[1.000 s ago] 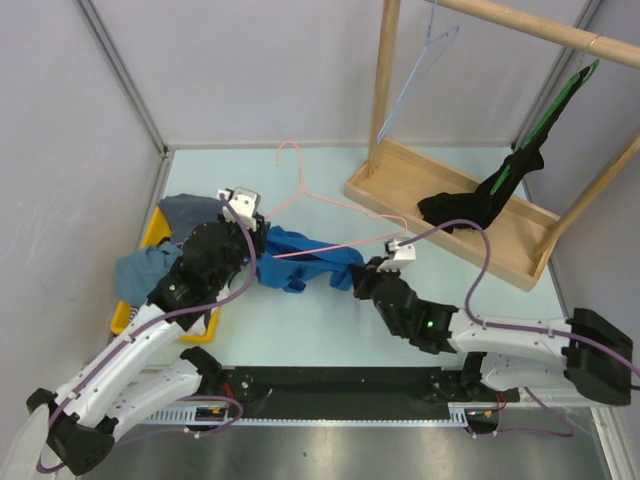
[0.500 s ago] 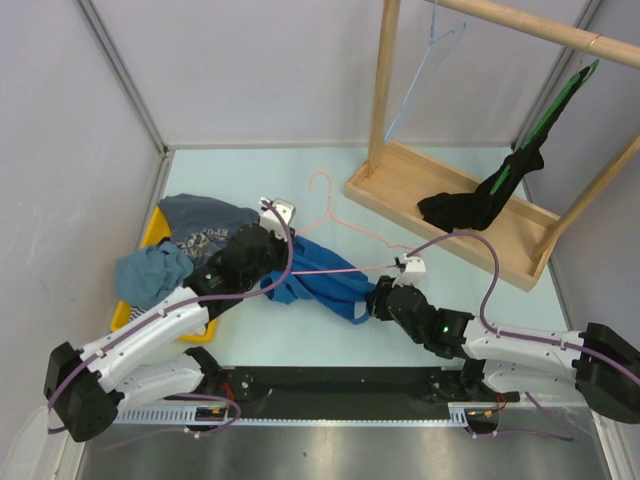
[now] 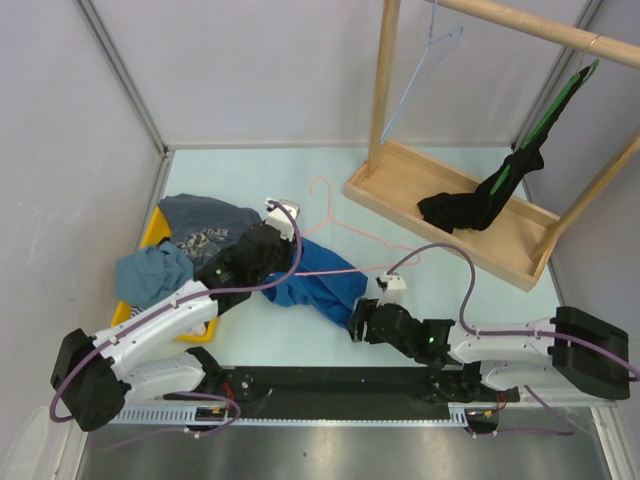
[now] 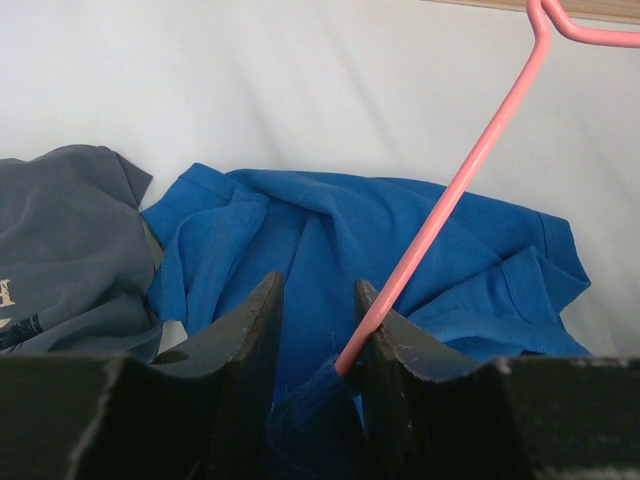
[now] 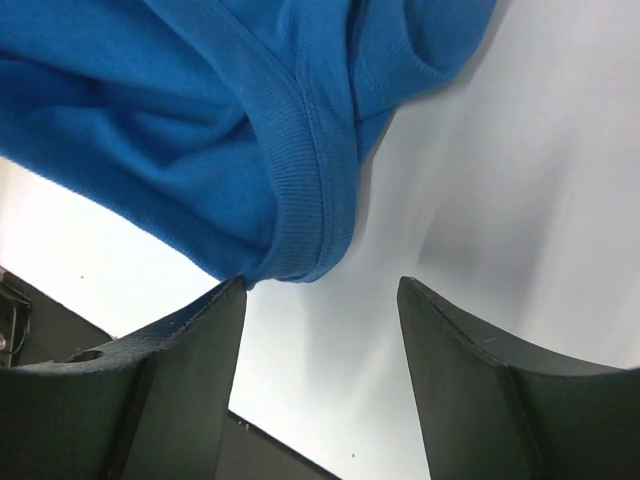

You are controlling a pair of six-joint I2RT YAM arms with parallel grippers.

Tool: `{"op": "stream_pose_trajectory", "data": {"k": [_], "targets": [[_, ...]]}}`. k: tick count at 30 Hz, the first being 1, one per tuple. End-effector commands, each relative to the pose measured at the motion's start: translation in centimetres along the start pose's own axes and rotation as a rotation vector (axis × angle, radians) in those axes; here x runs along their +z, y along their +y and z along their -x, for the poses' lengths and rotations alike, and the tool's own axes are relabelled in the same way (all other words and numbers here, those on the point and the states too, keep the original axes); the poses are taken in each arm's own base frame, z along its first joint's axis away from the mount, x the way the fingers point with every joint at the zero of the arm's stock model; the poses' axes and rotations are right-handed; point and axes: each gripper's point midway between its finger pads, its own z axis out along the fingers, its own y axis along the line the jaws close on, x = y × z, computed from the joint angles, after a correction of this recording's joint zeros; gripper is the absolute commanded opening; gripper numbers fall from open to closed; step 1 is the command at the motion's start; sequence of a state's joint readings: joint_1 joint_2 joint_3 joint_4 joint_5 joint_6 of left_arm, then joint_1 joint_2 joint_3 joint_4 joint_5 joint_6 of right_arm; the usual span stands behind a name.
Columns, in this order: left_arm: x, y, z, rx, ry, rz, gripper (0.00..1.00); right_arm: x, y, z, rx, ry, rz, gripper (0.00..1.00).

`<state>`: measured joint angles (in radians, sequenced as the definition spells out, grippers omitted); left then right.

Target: Place the tank top on the hanger

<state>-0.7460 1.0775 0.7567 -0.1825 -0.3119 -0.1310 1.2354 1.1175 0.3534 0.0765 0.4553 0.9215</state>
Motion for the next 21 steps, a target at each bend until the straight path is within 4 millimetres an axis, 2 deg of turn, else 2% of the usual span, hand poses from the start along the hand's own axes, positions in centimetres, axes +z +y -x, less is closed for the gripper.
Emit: {"op": "stream_pose_trajectory", "data": {"k": [1, 6, 13, 17, 21], "targets": [[-0.3, -0.3, 1.8, -0.032, -0.057, -0.002, 0.0, 0.8, 1.8, 0.3, 0.048, -0.021, 0.059, 0.68], [-0.4, -0.2, 1.9, -0.031, -0.06, 0.0, 0.0, 1.3, 1.6, 0.8, 0.047, -0.046, 0.04, 0.66], [-0.6, -0.2, 2.1, -0.027, -0.066, -0.003, 0.0, 1.1, 1.5, 3.0, 0.091, -0.111, 0.05, 0.65], [-0.6, -0.3, 2.2, -0.024, -0.069, -0.005, 0.0, 1.9, 0.5, 2.8, 0.078, -0.097, 0.017, 0.65], [-0.7, -0.3, 2.2, -0.021, -0.072, -0.006, 0.0, 2.7, 0.7, 2.2, 0.054, -0.072, 0.017, 0.64]]}}
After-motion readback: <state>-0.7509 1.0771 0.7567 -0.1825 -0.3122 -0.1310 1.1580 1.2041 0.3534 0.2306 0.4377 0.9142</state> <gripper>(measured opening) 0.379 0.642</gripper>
